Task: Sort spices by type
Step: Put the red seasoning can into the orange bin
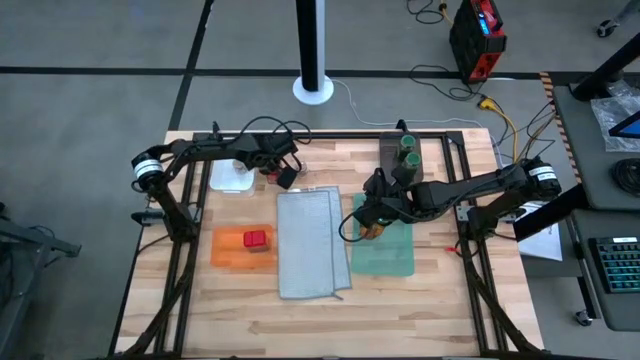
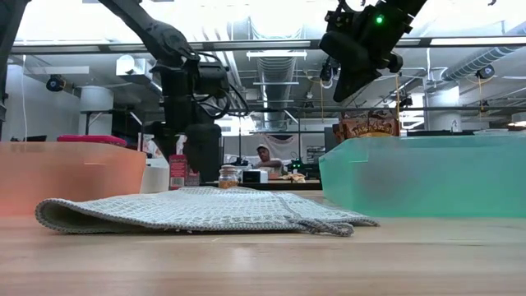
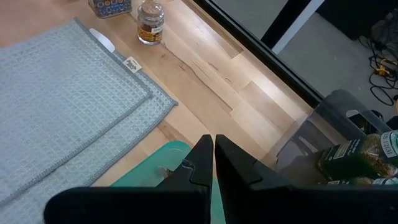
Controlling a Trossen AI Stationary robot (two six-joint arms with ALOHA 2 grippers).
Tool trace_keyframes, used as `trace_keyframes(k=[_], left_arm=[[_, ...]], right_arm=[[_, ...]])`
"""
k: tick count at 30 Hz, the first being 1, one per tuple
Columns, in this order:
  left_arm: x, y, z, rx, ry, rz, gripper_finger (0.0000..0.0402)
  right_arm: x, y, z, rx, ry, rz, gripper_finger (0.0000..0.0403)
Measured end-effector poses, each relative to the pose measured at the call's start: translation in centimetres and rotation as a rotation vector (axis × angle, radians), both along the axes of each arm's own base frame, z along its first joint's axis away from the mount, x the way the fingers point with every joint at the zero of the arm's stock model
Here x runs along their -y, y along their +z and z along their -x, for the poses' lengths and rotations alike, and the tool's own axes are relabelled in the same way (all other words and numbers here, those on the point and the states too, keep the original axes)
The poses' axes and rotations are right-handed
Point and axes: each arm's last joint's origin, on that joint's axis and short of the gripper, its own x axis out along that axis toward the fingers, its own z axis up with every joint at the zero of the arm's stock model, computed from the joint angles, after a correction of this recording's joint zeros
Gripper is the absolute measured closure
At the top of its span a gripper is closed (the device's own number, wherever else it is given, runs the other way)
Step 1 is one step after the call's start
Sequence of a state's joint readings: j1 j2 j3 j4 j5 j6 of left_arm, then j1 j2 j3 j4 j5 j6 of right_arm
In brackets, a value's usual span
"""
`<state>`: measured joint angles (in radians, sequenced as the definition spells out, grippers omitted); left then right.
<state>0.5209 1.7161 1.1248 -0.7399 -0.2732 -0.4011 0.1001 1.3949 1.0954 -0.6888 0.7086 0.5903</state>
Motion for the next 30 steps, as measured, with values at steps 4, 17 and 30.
trace_keyframes(k=[4, 17, 30], left_arm=[[0.0, 0.0, 0.0, 0.001, 0.005, -0.005, 0.0069], [-0.1, 0.1, -0.2, 0.018, -0.002, -0.018, 0.0207], [0.7, 3.7, -0.7, -0.042, -0.114, -0.008, 0.0207]], right_arm=[[0.0, 0.0, 0.0, 0.002, 0.000, 0.000, 0.0394], [0.0, 0.1, -0.2, 0.014, 0.009, 0.004, 0.0394], [0.0, 0.1, -0.2, 0.013, 0.010, 0.004, 0.0394]])
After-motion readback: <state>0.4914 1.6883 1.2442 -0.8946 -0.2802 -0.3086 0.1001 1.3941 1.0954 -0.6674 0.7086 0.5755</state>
